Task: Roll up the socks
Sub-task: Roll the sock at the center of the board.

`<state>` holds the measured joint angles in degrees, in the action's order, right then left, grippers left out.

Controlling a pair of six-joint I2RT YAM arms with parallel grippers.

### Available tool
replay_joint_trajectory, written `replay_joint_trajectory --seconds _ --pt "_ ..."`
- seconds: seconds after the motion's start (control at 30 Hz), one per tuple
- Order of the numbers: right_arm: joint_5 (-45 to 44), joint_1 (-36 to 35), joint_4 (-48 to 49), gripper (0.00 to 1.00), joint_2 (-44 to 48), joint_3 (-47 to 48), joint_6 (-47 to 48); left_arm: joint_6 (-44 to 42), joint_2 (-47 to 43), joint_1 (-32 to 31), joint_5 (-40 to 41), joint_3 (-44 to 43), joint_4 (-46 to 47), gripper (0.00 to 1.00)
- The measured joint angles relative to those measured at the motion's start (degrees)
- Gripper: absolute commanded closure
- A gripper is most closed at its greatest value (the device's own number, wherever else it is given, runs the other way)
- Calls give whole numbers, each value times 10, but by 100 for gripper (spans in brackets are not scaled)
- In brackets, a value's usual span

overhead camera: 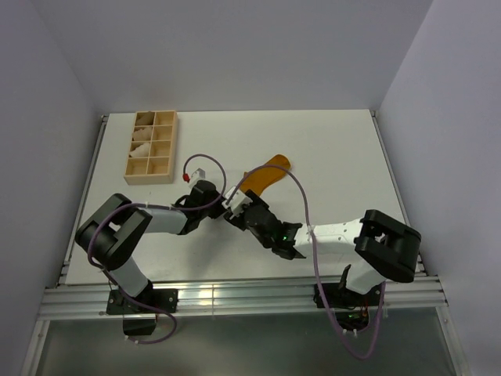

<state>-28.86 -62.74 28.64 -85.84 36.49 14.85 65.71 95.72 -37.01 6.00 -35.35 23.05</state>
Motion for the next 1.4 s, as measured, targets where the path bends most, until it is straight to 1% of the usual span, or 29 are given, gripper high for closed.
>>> replay_joint_trajectory --seconds 0.2,0.4,0.67,0.97,1.13,1.4 --pt "-14 -17 56 33 -21 -17 12 0 -1 0 2 0 -3 94" --pt "-21 -33 87 33 -50 -42 10 0 -3 0 4 0 -11 94" --pt "-25 -38 103 33 -103 -40 15 0 -3 0 3 0 -11 94" --pt "-44 -38 132 35 -155 -16 36 0 -3 0 3 0 -11 94" --pt "-43 -32 134 39 -166 -10 39 0 -3 0 3 0 -11 94" --pt "-28 -14 125 55 -180 -1 29 0 -3 0 3 0 -11 94"
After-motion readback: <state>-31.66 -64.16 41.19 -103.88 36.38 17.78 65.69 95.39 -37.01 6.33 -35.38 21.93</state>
